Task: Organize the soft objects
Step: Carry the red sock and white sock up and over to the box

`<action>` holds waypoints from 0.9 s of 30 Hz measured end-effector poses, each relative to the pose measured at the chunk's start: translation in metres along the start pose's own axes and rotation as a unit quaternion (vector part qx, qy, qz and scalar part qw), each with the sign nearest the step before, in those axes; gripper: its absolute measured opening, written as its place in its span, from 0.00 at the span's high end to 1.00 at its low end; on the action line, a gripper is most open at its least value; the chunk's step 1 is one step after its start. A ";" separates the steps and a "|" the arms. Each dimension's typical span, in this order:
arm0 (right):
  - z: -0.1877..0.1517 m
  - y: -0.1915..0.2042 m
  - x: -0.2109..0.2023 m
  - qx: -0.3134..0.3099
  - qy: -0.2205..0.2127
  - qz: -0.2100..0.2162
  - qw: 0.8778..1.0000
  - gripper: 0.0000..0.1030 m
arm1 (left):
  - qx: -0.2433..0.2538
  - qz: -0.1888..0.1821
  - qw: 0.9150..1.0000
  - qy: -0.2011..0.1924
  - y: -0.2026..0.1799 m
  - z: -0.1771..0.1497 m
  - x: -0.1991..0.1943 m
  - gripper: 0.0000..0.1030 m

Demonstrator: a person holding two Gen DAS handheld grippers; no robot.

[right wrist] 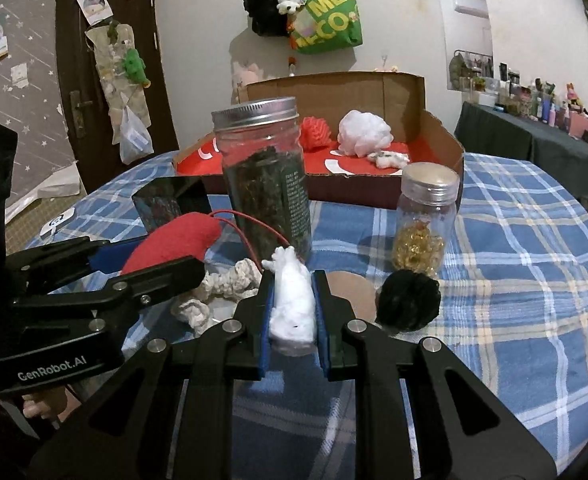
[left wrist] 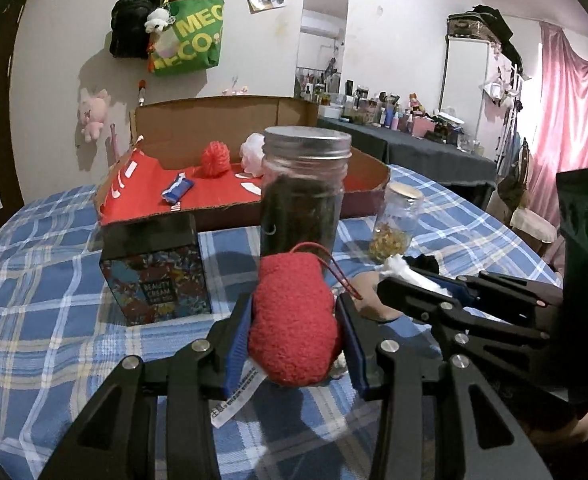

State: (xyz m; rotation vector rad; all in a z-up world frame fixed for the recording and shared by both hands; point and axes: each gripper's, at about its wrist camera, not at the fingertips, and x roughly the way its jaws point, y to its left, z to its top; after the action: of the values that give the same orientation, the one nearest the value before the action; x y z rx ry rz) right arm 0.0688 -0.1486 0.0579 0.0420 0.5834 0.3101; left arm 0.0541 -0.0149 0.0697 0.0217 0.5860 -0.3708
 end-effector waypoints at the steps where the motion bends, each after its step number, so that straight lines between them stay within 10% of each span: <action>1: -0.001 0.000 0.000 0.000 0.002 0.001 1.000 0.84 | -0.001 0.000 1.000 0.001 0.001 0.000 0.000 0.57; 27: 0.006 -0.067 -0.013 0.059 0.030 -0.029 0.997 0.84 | -0.093 0.028 0.993 0.067 0.089 -0.006 -0.017 0.57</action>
State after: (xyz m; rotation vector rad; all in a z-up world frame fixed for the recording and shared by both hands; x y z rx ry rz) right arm 0.0808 -0.2155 0.0614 0.1304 0.6620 0.2210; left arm 0.0688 0.0745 0.0660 -0.1172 0.7502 -0.2610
